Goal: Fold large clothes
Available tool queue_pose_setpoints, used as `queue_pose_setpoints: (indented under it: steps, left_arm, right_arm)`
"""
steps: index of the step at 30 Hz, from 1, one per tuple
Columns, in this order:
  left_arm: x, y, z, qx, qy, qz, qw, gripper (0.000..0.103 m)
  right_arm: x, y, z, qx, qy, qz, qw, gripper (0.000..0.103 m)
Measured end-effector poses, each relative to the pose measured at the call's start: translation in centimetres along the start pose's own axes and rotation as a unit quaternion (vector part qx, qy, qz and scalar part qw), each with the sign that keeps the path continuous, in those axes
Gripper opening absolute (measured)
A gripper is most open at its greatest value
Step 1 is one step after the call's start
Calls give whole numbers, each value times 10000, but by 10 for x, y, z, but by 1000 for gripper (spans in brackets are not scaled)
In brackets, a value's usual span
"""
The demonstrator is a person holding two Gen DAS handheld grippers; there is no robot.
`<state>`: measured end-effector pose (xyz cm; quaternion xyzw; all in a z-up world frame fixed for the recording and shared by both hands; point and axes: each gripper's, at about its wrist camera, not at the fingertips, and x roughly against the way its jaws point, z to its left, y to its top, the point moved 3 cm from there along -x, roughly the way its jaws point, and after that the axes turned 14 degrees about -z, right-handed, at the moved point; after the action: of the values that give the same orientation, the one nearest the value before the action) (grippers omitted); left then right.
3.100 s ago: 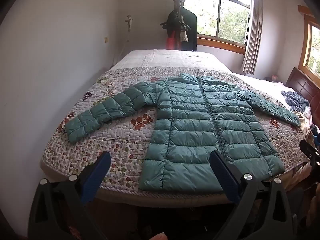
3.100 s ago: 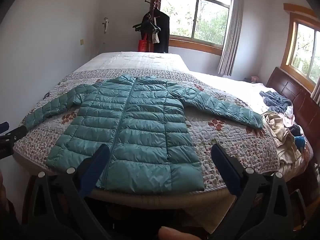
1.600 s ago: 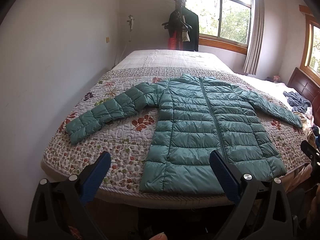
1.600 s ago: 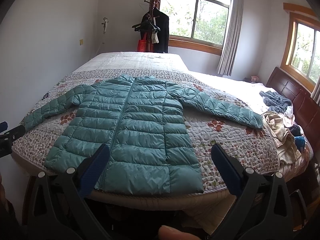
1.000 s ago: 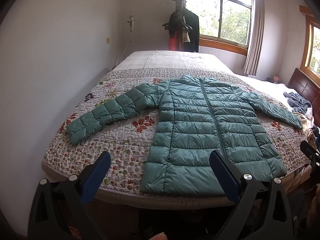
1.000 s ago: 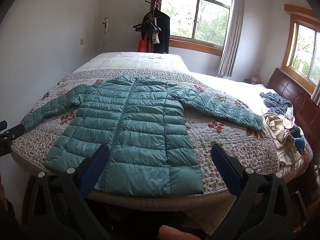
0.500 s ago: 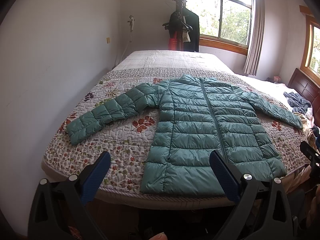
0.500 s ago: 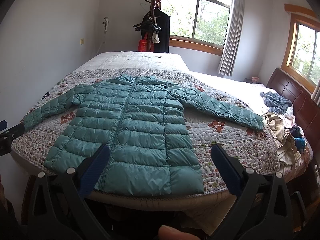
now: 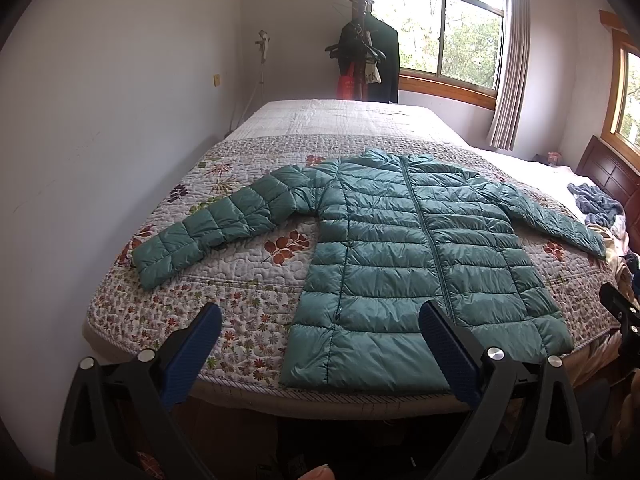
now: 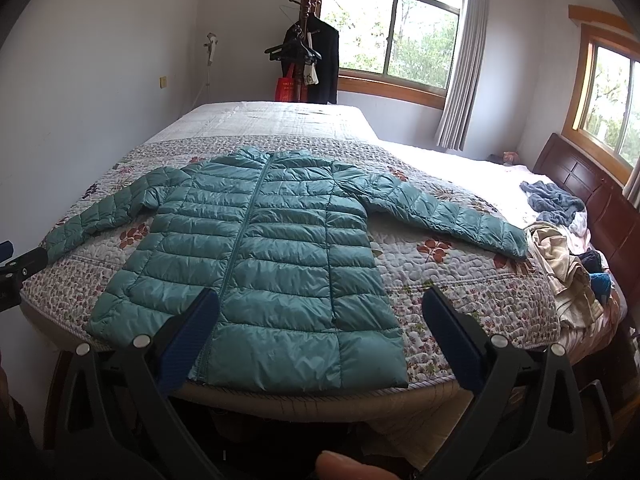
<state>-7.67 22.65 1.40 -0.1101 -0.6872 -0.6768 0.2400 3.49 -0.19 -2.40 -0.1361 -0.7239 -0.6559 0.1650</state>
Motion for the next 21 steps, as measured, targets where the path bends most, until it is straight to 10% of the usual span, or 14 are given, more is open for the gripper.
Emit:
queue_pose_setpoints:
  steps: [21]
  left_arm:
    - [-79,15,-5,-236,-33,-298,9993,99]
  right_arm:
    - [-94,7,-88,-364,-285,120,9989,100]
